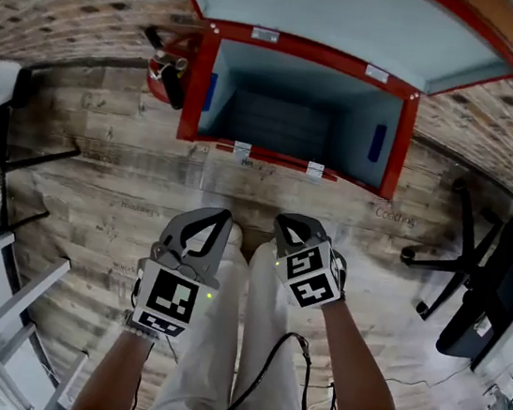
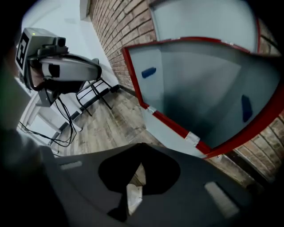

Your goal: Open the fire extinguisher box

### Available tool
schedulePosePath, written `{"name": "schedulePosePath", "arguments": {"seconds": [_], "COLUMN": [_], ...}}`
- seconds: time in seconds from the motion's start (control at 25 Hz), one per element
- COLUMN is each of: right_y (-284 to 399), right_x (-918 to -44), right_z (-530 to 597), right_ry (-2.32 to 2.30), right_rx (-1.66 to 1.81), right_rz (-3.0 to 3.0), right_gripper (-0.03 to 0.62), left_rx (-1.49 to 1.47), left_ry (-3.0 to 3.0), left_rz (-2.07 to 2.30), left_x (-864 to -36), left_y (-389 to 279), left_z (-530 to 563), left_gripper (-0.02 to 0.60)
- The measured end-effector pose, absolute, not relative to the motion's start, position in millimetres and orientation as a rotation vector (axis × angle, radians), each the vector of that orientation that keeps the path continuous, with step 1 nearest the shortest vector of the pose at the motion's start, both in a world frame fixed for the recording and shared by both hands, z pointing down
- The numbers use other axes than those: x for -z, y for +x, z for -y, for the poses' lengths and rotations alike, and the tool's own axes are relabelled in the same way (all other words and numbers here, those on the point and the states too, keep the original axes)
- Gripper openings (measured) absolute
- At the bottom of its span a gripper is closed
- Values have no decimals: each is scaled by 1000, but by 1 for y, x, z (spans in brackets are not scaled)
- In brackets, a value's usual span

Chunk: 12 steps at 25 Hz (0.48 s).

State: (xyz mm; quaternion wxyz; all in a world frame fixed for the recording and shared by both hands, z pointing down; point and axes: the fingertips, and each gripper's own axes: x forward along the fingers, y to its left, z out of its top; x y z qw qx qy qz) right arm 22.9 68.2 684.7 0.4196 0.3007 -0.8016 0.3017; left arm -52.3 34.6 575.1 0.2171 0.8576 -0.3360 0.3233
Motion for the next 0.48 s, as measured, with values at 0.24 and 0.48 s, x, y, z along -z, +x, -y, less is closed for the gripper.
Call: {"name": "schedulePosePath", "arguments": {"seconds": [0.24, 0.48], "right_y": [25, 24], "right_x": [-588, -505], "right_z": [-58, -51], "right_ry": [858, 956], "right_rx": [-694, -655], "right_rz": [2078, 2140], "right_gripper": [6, 6], "left_rx": [-883, -850], "left_ry": [2424, 2481], "left_rz": [940, 981], "left_x": [-500, -427], "left_y": [-52, -50], "left_z": [-37, -33], "left_gripper": [-2, -2]}}
